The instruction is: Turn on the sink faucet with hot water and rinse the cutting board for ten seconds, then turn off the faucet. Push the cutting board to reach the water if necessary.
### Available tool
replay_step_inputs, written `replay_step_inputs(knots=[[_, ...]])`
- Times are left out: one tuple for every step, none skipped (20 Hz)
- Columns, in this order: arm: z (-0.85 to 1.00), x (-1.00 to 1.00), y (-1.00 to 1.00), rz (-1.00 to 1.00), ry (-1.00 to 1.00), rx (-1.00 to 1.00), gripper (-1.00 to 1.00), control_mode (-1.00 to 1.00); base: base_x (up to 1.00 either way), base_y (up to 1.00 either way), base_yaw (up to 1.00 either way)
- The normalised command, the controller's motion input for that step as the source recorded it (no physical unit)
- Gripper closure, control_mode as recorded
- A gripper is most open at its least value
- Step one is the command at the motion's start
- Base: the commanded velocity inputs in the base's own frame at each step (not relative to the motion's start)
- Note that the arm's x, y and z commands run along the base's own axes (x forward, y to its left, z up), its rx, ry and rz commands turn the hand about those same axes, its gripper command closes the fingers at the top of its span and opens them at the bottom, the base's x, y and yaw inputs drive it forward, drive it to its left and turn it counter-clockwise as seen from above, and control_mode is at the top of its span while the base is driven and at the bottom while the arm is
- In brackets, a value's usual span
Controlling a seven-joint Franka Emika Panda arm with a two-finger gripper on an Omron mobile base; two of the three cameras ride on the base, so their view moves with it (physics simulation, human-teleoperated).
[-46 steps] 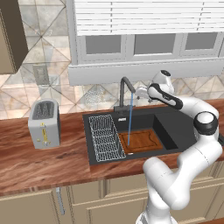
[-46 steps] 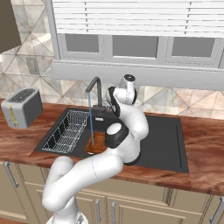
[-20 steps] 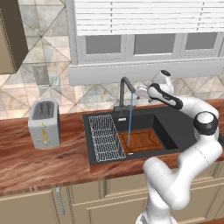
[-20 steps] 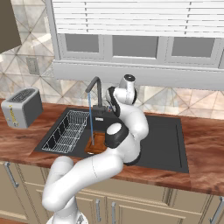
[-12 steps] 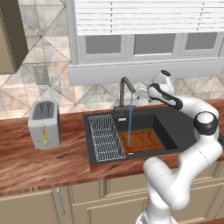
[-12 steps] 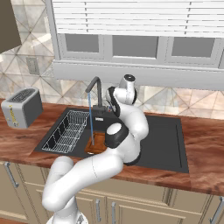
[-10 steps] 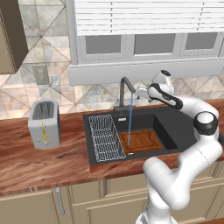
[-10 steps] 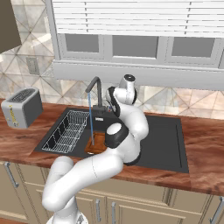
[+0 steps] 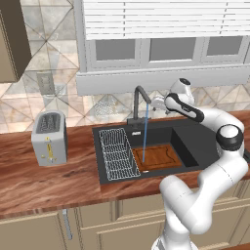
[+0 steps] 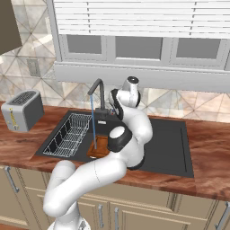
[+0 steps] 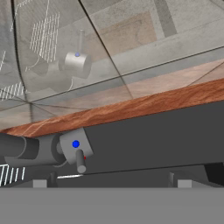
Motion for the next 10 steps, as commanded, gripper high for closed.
replay_step_inputs(knots=[[0.00, 0.00, 0.00, 0.00, 0.00, 0.00, -1.00, -1.00, 0.00, 0.00, 0.00], [0.00, 0.00, 0.00, 0.00, 0.00, 0.00, -1.00, -1.00, 0.00, 0.00, 0.00], [0.00, 0.00, 0.00, 0.00, 0.00, 0.00, -1.00, -1.00, 0.00, 0.00, 0.00], [0.00, 0.00, 0.00, 0.00, 0.00, 0.00, -1.00, -1.00, 0.00, 0.00, 0.00], [0.00, 0.00, 0.00, 0.00, 0.00, 0.00, -1.00, -1.00, 0.00, 0.00, 0.00], [0.00, 0.00, 0.00, 0.00, 0.00, 0.00, -1.00, -1.00, 0.00, 0.00, 0.00], [0.00, 0.00, 0.00, 0.00, 0.00, 0.00, -1.00, -1.00, 0.00, 0.00, 0.00], [0.00, 0.00, 0.00, 0.00, 0.00, 0.00, -1.00, -1.00, 0.00, 0.00, 0.00], [0.00, 0.00, 0.00, 0.00, 0.00, 0.00, -1.00, -1.00, 0.00, 0.00, 0.00], [0.00, 0.00, 0.00, 0.00, 0.00, 0.00, -1.00, -1.00, 0.00, 0.00, 0.00]])
